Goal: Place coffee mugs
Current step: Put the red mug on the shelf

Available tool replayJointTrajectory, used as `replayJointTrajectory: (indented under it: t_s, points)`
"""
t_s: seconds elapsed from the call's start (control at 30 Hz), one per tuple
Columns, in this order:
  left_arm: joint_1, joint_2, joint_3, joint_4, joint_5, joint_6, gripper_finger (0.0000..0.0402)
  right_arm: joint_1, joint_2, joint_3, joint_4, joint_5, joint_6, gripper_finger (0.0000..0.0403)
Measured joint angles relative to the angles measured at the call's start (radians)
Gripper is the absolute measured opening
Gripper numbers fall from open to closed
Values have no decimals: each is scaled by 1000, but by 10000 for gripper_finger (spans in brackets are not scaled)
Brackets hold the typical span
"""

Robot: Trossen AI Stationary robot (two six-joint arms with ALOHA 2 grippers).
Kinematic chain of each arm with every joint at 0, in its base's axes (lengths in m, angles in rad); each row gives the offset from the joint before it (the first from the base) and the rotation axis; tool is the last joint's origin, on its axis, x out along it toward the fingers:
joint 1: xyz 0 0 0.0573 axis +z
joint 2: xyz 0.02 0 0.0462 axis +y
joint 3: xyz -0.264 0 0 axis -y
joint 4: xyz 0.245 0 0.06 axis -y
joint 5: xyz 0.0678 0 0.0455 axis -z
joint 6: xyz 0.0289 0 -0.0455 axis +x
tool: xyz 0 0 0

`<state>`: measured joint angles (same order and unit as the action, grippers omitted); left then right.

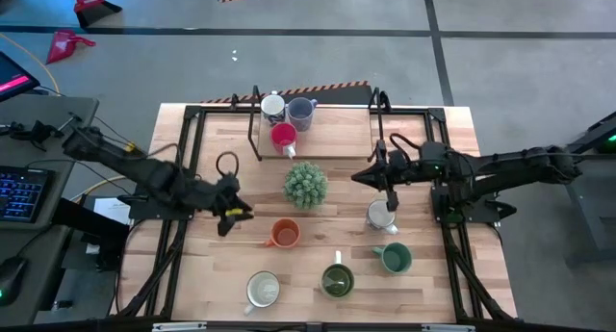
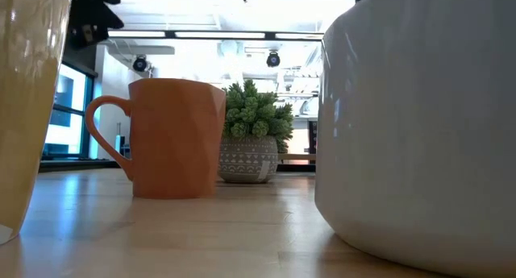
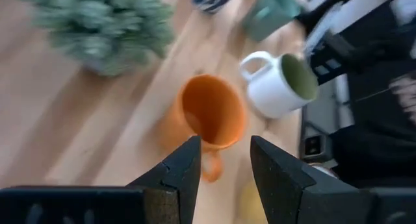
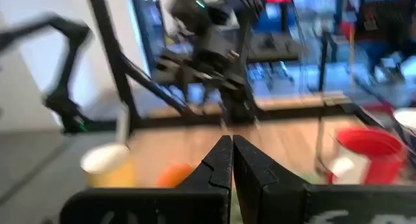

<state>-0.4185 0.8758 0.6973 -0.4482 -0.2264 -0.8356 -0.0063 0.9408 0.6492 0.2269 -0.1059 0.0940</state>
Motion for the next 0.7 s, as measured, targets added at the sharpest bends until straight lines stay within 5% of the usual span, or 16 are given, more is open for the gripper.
replayJointTrajectory:
  t_s: [0.13, 0.33, 0.7]
  points:
    - [-46, 18, -79, 196, -56, 16, 121, -52, 82, 164, -218, 55, -39, 0]
    - [-86, 34, -83, 217, -75, 38, 121, -156, 253, 361, -493, 151, 9, 0]
    - [-109, 35, -83, 257, -74, 102, 121, -213, 624, 547, -446, 170, 46, 0]
